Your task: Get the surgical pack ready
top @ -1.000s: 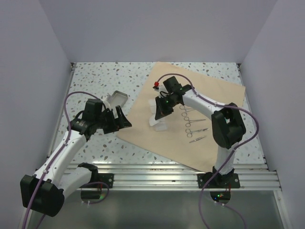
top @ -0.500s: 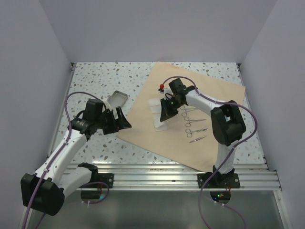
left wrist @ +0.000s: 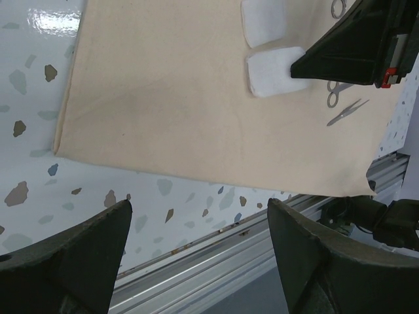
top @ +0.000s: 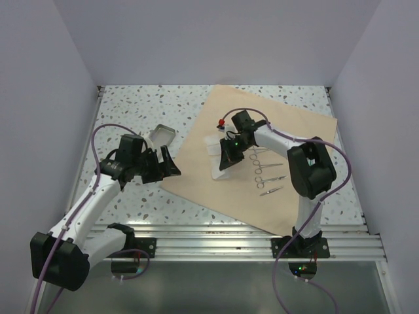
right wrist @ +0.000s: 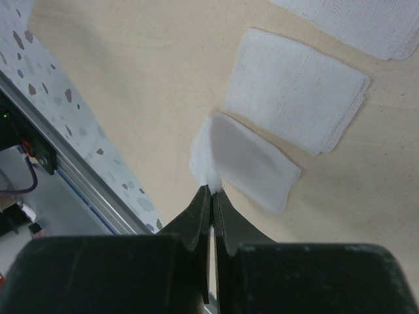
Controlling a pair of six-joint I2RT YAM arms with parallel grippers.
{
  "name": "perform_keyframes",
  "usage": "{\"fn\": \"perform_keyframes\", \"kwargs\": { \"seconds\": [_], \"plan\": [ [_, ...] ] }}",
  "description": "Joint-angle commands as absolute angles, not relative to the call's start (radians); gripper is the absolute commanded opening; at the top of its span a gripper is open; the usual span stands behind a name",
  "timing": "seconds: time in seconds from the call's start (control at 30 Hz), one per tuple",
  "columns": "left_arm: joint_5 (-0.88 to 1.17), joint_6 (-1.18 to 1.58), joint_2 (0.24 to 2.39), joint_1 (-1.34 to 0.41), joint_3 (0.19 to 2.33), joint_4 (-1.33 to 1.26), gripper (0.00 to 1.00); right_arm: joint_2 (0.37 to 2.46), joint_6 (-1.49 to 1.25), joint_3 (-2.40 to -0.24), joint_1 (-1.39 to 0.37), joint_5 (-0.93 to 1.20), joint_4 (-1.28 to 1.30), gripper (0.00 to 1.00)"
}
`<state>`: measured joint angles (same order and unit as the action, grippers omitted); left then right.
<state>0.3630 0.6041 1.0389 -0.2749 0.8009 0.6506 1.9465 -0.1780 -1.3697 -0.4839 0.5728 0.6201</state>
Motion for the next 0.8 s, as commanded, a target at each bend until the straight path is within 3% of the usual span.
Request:
{"fn": "perform_keyframes", "kwargs": {
  "seconds": [0.0,0.77],
  "plan": [
    [0.365,0.569,1.048,-0.267,0.847,0.653,0.88,1.971,-0.156,-1.37,-0.483,0.597,0.601,0.0],
    [0.37,0.577,1.112,-0.267,0.861,0.627,0.88,2.02,-0.115,-1.422,-0.485,0.465,0.658,0.0]
  ]
}}
